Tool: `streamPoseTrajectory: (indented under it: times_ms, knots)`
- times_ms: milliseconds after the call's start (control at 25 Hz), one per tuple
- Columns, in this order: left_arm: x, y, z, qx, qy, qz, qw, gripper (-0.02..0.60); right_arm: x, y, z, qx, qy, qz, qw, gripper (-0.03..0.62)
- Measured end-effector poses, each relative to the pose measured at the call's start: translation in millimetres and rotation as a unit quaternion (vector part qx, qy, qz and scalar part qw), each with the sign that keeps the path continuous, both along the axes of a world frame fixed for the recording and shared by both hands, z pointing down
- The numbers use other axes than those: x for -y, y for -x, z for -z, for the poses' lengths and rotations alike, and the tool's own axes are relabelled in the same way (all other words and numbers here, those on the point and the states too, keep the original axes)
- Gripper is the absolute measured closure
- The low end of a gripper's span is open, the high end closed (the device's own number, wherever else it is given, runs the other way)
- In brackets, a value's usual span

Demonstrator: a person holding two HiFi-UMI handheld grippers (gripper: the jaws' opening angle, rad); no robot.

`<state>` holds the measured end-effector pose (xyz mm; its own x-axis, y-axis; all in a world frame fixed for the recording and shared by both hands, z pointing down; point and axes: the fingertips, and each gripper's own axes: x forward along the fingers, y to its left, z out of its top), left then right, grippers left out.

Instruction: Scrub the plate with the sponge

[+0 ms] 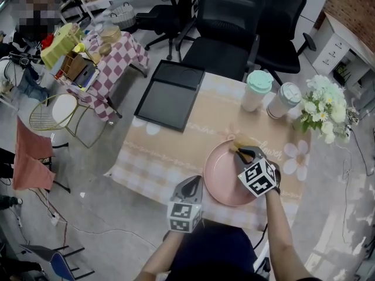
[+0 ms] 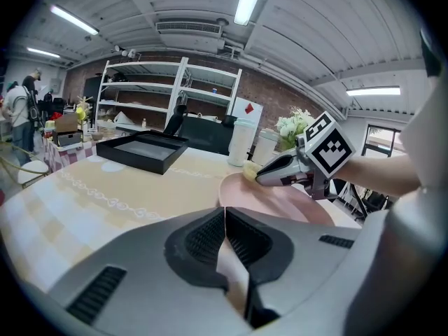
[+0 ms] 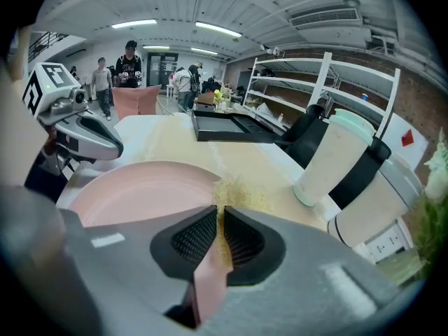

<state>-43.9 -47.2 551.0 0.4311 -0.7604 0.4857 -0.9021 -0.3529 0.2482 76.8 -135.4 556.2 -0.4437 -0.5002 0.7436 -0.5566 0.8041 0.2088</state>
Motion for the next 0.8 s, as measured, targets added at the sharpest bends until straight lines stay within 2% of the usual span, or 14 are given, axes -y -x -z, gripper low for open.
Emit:
streamPoseTrajectory:
  times_ms: [800]
  knots:
    - [0, -2, -5, 0.004, 0.006, 0.0, 1.0, 0.569, 9, 2, -23, 0.003, 0.033, -0.005, 0.999, 0.56]
